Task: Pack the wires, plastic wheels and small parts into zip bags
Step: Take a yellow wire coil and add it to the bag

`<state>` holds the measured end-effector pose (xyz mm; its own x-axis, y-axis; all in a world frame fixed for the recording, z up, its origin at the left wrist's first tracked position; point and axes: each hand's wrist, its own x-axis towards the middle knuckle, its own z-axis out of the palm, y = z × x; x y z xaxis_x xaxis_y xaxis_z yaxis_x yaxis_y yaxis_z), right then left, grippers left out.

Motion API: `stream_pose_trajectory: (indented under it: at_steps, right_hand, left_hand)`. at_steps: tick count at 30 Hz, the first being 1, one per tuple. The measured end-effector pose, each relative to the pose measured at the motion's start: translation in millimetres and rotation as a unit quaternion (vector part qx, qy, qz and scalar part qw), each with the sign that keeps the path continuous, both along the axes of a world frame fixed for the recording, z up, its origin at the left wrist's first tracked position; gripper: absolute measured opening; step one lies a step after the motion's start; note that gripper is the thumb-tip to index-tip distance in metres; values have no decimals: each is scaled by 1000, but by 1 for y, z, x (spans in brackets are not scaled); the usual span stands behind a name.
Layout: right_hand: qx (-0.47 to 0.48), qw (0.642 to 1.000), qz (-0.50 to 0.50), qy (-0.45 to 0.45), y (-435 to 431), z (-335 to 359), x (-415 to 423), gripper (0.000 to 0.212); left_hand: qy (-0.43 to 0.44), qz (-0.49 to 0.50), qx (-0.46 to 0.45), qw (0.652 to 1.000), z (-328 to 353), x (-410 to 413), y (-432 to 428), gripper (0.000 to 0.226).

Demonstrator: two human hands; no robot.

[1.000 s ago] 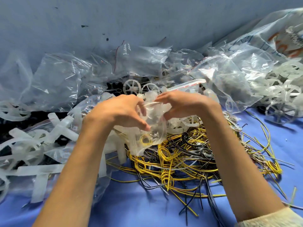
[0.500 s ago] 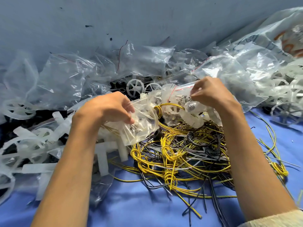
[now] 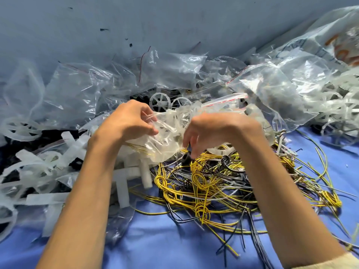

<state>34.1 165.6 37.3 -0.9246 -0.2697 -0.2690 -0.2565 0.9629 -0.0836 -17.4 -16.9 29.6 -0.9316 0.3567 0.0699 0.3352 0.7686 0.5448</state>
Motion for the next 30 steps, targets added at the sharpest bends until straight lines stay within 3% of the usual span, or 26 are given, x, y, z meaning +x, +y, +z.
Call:
stream_pose_trajectory:
  at_steps: [10,14,19,27,30]
  right_hand:
    - [9,1000,-9,-15,-18,-32,-12,18]
    - [-50,998,-19,13,-12,-17,-8,6]
    - [-148,976,-19,157,7,16,3,1]
    - [-348,907,18,238,7,28,9,8]
    - [-345,911,27,224,7,29,9,11]
  left_hand:
    - [12,46,-7,999,-6,-3,-3,26]
    - [20,30,-5,999,-5,-3,-5,22]
    - [19,6,11,1000,0,-3,-7,13]
    - [60,-8,67,996,14,7,5,11]
    - [74,-9,102,992,17,12,11,6]
